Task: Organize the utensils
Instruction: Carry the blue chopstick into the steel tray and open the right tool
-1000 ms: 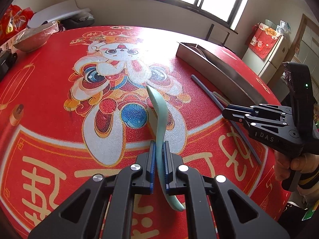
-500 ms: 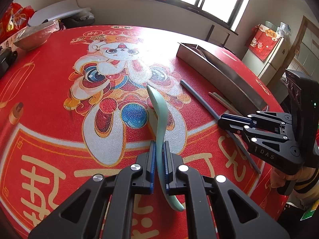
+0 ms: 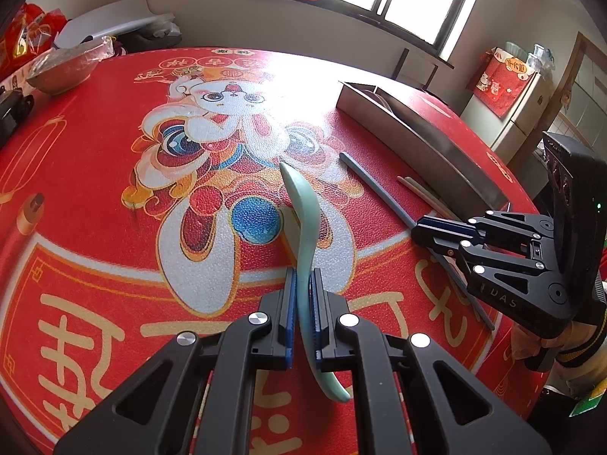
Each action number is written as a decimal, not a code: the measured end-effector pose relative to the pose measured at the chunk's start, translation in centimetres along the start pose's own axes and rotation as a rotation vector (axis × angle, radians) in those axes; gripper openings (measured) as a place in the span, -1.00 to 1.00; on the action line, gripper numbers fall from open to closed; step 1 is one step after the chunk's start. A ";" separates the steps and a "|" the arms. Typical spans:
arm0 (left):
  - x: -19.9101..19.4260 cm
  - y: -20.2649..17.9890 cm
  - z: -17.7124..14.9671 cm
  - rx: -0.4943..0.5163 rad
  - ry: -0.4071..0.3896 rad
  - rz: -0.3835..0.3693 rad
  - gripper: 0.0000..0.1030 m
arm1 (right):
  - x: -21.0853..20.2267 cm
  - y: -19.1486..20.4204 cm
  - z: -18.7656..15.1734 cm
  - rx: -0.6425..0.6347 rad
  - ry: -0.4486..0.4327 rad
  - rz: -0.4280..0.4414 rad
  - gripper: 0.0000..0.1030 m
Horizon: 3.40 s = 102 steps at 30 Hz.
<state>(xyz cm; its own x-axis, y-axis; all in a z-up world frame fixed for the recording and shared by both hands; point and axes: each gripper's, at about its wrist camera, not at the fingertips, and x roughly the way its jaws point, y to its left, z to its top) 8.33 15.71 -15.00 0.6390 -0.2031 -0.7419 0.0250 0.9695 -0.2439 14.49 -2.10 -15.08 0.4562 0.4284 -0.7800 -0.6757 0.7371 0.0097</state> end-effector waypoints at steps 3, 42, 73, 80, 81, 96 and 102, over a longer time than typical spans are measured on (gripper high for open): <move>0.0 0.0 0.0 0.004 0.000 0.005 -0.85 | 0.0 -0.4 0.0 0.016 -0.001 0.020 -0.82; -0.1 -0.1 0.1 0.006 0.000 0.011 -0.85 | 0.0 -0.5 0.0 0.031 -0.006 0.038 -0.88; -0.1 0.2 0.1 -0.013 -0.005 0.012 -0.85 | -1.4 -14.8 4.3 0.314 -0.065 -0.126 -0.88; -0.1 0.2 0.1 -0.014 -0.005 0.011 -0.85 | -0.1 -14.3 4.7 0.307 -0.040 -0.130 -0.88; -0.1 0.2 0.1 -0.014 -0.005 0.011 -0.85 | 0.1 -14.2 4.7 0.306 -0.036 -0.132 -0.88; -0.1 0.2 0.1 -0.014 -0.005 0.012 -0.85 | 0.2 -14.4 4.1 0.319 -0.020 -0.130 -0.85; 0.0 0.1 0.1 -0.003 -0.005 0.024 -0.85 | -1.6 -14.2 3.5 0.309 -0.089 -0.082 -0.85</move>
<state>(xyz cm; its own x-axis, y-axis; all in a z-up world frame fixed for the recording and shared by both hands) 8.36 15.79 -14.97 0.6433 -0.1788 -0.7444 0.0069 0.9736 -0.2280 25.40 -11.41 -11.79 0.5602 0.3950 -0.7281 -0.4332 0.8889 0.1489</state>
